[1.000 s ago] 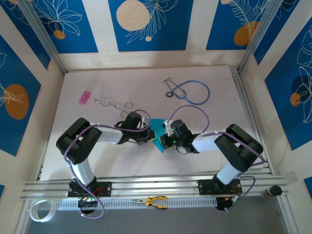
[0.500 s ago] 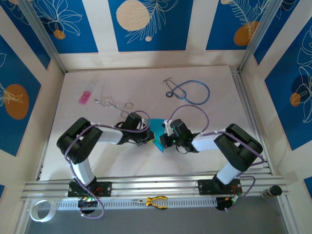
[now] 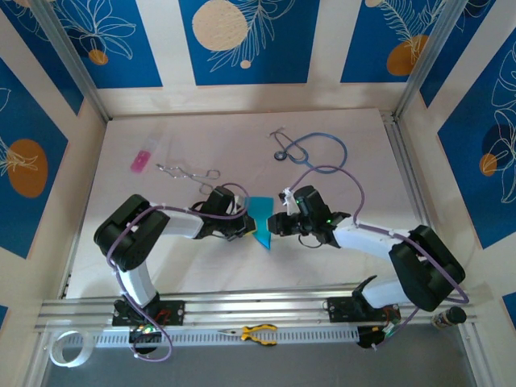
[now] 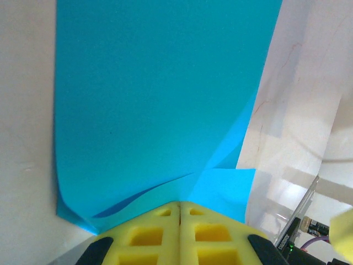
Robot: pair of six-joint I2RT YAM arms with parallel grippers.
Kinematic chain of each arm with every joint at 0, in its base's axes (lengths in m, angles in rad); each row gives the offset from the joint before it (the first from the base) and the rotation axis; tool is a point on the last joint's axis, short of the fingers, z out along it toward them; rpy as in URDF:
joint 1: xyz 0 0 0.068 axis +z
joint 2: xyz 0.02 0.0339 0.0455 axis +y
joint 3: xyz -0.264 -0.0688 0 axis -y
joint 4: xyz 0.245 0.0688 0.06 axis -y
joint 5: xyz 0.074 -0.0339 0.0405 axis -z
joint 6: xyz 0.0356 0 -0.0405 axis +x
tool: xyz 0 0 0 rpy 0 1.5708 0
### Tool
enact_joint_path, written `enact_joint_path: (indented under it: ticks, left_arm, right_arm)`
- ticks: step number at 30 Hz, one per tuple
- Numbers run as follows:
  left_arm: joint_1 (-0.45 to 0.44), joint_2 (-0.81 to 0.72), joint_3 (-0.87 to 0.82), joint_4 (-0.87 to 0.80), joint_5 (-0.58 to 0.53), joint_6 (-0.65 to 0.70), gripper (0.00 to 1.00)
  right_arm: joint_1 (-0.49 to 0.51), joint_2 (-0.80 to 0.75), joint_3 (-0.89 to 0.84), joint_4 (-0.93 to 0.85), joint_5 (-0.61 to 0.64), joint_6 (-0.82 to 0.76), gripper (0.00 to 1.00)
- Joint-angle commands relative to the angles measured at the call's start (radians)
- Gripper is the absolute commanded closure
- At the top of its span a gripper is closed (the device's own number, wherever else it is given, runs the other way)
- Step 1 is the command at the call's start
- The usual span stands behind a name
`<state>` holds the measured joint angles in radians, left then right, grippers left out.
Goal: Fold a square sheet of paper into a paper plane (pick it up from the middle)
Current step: Third fold the triangle at the center of the table.
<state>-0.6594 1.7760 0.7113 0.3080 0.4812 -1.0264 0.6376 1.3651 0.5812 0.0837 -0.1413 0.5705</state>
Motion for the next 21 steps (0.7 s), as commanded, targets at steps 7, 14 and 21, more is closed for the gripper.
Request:
enact_joint_path:
  ticks: [7, 14, 21]
  left_arm:
    - [-0.011, 0.038, -0.013, -0.041, -0.029, 0.018, 1.0]
    - [-0.011, 0.039, -0.013, -0.037, -0.031, 0.016, 1.0]
    - [-0.011, 0.036, -0.012, -0.037, -0.029, 0.016, 1.0]
  right_arm:
    - [0.075, 0.075, 0.072, -0.09, -0.133, 0.115, 0.93]
    - [0.11, 0.189, 0.181, -0.177, -0.09, 0.121, 0.96]
    - [0.131, 0.263, 0.227, -0.209, -0.056, 0.159, 0.96]
